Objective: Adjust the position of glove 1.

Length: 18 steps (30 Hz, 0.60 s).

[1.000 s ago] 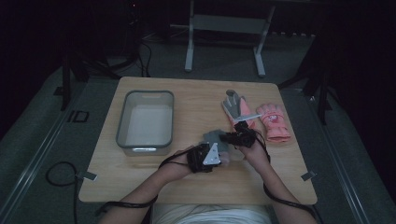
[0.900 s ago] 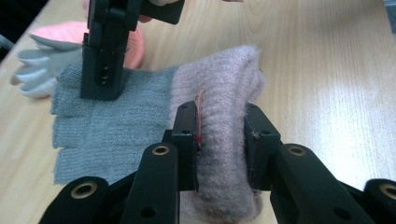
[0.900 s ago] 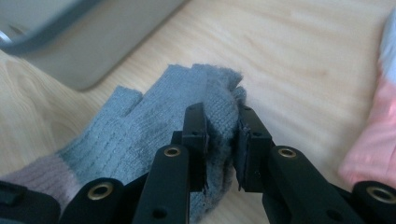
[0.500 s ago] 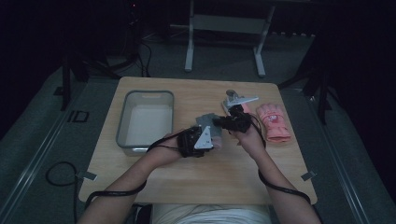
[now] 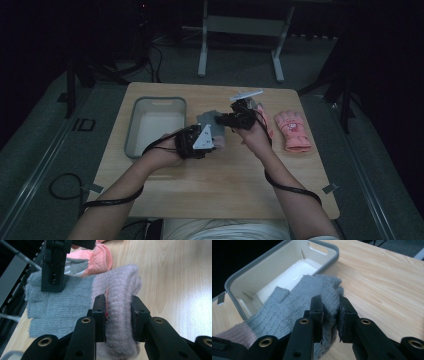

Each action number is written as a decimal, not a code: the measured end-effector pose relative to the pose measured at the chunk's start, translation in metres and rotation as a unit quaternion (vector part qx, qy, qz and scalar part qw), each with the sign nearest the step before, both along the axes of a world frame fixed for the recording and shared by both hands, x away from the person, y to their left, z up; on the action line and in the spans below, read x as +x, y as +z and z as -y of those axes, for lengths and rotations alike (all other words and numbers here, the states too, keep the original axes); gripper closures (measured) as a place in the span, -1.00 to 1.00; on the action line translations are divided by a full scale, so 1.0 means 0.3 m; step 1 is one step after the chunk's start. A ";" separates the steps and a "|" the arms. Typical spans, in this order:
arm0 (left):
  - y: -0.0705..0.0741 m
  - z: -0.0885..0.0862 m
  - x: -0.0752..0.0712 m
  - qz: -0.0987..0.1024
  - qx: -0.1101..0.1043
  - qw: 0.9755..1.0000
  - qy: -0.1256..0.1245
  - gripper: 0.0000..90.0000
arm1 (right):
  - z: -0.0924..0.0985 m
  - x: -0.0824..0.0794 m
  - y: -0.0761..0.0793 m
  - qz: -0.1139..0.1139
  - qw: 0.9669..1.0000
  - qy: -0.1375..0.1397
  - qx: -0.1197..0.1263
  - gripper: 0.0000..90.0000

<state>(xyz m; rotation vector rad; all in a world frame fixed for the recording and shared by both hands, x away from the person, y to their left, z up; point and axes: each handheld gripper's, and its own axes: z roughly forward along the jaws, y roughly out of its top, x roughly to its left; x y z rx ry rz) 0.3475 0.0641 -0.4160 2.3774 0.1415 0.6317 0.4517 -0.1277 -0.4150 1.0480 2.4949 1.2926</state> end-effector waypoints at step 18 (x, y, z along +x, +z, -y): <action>-0.005 -0.205 0.038 0.014 0.044 0.998 0.050 0.55 | -0.274 0.077 0.036 0.010 0.999 0.034 -0.010 0.70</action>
